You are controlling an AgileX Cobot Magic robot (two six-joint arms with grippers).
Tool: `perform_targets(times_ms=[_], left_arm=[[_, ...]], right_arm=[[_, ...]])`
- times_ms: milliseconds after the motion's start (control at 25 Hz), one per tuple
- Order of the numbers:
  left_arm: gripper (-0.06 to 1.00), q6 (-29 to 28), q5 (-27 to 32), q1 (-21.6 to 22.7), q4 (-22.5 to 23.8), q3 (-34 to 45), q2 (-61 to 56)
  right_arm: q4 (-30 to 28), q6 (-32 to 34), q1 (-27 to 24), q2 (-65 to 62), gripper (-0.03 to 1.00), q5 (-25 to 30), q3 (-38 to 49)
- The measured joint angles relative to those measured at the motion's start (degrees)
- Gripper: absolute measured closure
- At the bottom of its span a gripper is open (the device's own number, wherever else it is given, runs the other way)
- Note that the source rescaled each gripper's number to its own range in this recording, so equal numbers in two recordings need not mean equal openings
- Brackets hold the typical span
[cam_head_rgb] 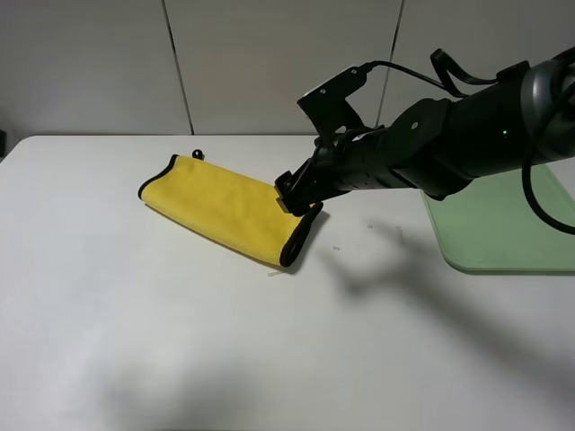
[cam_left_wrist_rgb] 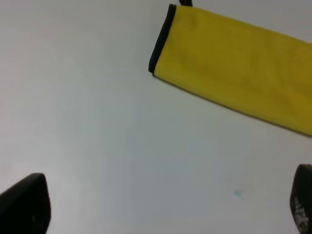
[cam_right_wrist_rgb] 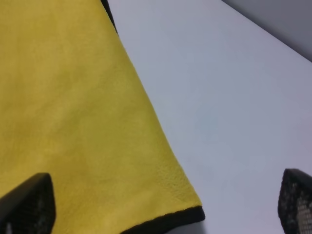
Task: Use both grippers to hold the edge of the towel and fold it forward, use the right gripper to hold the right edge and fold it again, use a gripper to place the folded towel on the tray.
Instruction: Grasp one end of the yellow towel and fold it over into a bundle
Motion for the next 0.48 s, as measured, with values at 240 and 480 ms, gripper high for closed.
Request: perform_targets(times_ms=[240, 480], left_arm=[[-0.05, 0.00, 9.41, 0.00, -1.20, 1.35, -19.21], [-0.05, 0.44, 16.98, 0.00, -3.13, 1.47, -31.61]], right_arm=[[0.57, 0.00, 0.00, 0.00, -0.03, 0.00, 0.00], [0.57, 0.00, 0.00, 0.00, -0.03, -0.05, 0.00]])
